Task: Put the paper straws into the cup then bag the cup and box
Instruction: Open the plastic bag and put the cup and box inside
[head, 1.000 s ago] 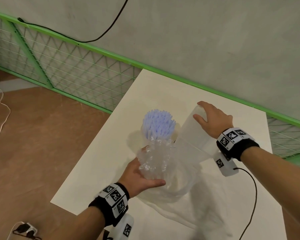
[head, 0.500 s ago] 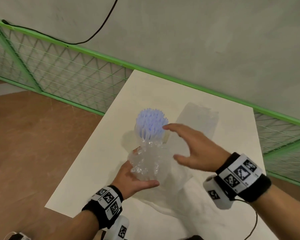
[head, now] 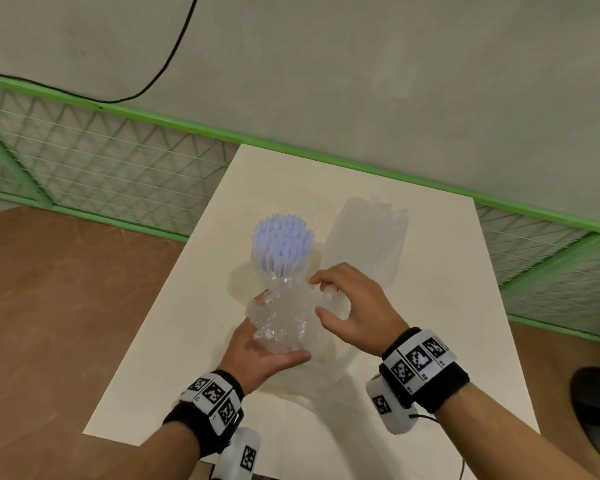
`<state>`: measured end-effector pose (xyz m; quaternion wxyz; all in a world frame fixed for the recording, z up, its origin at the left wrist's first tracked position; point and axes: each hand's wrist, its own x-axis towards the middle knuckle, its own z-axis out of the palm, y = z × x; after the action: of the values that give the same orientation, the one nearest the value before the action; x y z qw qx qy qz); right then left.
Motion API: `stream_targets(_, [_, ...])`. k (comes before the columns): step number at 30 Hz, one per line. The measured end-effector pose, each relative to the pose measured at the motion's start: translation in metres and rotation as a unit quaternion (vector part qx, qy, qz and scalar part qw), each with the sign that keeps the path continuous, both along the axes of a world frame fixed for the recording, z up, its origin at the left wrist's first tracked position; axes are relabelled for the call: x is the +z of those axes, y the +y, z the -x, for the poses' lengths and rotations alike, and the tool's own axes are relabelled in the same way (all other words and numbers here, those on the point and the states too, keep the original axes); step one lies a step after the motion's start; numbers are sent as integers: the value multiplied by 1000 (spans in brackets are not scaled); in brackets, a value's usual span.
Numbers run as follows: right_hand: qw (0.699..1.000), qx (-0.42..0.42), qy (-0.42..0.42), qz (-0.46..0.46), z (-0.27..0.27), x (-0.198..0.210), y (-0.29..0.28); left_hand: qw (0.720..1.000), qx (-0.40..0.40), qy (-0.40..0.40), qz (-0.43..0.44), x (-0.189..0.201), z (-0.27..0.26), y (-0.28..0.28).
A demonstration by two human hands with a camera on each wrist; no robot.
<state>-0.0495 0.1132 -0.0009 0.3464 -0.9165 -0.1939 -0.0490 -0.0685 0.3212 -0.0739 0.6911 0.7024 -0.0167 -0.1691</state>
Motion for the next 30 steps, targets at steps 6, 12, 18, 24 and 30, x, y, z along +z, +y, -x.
stream_targets(6, [998, -58, 2, -20, 7, -12, 7, 1000, 4, -4, -8, 2, 1, -1])
stream_targets(12, [996, -86, -12, -7, 12, -21, 16, 1000, 12, 14, -3, 1, 0, 1])
stream_targets(18, [995, -91, -19, 35, 8, -26, 11, 1000, 12, 20, -2, 0, -1, 2])
stream_targets(24, [992, -103, -21, 72, 1, -16, 8, 1000, 12, 28, 2, -1, -3, 2])
stream_targets(30, [987, -137, -47, 74, -2, -8, 6, 999, 9, 38, 0, -3, -5, 3])
